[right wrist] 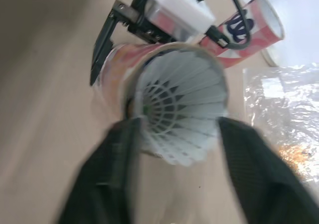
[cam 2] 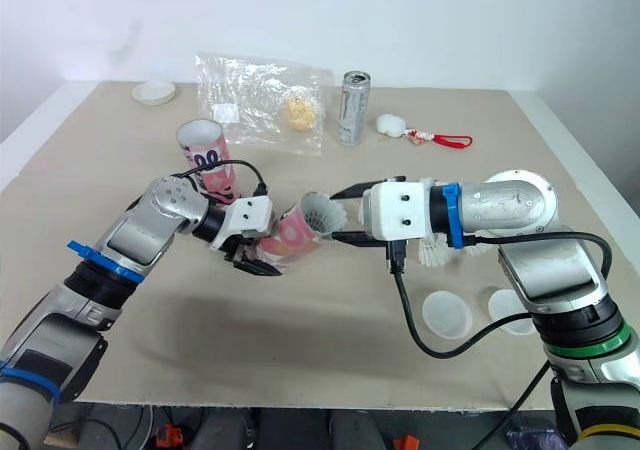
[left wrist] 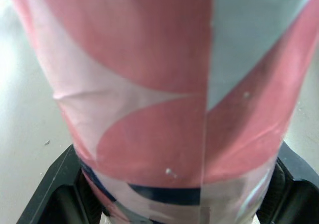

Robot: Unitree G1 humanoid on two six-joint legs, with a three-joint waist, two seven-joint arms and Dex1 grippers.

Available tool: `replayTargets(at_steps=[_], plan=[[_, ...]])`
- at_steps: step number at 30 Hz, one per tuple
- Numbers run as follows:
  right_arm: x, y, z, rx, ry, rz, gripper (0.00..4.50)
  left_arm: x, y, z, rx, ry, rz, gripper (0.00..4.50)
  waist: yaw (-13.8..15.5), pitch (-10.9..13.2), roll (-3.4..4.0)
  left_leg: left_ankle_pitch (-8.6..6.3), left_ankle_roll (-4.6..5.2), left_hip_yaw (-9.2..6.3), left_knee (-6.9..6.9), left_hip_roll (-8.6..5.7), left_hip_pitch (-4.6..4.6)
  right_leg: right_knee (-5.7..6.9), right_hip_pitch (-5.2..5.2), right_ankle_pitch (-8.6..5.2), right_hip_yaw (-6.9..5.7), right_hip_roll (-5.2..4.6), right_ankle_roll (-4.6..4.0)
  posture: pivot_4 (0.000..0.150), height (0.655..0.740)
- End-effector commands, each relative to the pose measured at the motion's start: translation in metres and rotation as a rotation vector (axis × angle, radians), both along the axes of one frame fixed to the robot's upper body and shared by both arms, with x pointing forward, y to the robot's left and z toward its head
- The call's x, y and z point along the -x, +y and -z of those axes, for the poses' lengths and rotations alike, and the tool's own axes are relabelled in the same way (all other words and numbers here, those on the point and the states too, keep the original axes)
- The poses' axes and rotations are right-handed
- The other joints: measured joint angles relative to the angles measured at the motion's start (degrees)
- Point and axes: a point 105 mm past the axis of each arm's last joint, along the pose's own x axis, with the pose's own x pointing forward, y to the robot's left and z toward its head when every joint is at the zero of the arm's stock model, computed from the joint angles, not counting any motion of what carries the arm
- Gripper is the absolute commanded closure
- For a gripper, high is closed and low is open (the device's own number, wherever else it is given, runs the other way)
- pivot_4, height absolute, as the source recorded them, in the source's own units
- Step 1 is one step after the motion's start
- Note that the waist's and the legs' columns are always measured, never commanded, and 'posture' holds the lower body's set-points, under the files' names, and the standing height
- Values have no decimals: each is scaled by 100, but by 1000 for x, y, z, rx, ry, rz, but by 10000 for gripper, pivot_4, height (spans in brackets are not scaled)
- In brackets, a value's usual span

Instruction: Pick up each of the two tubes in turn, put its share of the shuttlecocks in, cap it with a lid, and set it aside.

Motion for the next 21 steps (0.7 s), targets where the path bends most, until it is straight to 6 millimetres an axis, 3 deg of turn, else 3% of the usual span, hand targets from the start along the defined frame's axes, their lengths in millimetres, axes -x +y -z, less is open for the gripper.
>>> replayTargets(at_steps=[1, 5, 6, 9, 11, 16, 21], plan=[[0, -7, -23, -220, 78, 64, 148, -2, 5, 5, -18, 12, -29, 12415, 1, 0, 0, 0, 0, -2, 0, 0, 0, 1, 1, 0, -1, 0, 0, 1500, 7400], [-20, -37, -34, -563, 230, 296, 148, -4, 8, 5, -20, 13, -39, 12415, 2, 0, -1, 1, 0, -4, 5, 0, 0, 4, 2, 6, -1, 0, 0, 1500, 7400], [-25, -48, -25, -627, 295, 383, 148, -5, 9, 5, -21, 12, -42, 12415, 3, 0, -1, 1, 1, -6, 5, 0, 0, 5, 3, 6, -3, 1, 0, 1500, 7400], [-34, -57, 28, -708, 433, 631, 148, -9, 16, 4, -27, 8, -65, 12415, 2, -19, -30, 1, 2, -6, 3, 0, 3, 5, 4, 7, -2, 1, 1, 1500, 7400], [-34, -51, 48, -730, 494, 707, 148, -11, 19, 3, -28, 8, -74, 12415, -9, -16, -23, 1, 2, -18, -6, 8, 10, 7, 11, 0, -9, 14, -10, 1500, 7400], [-41, -29, 69, -777, 541, 817, 148, -10, 27, 2, -36, 17, -81, 12415, -107, 3, 27, 10, 15, 7, -3, 13, 13, 18, -10, 23, 12, 19, -6, 1500, 7400], [-55, -18, 72, -825, 545, 863, 148, -6, 32, 4, -42, 31, -81, 12415, -176, 2, 27, 18, 26, 7, -3, 19, 12, 16, -10, 22, 12, 26, -30, 1500, 7400]])
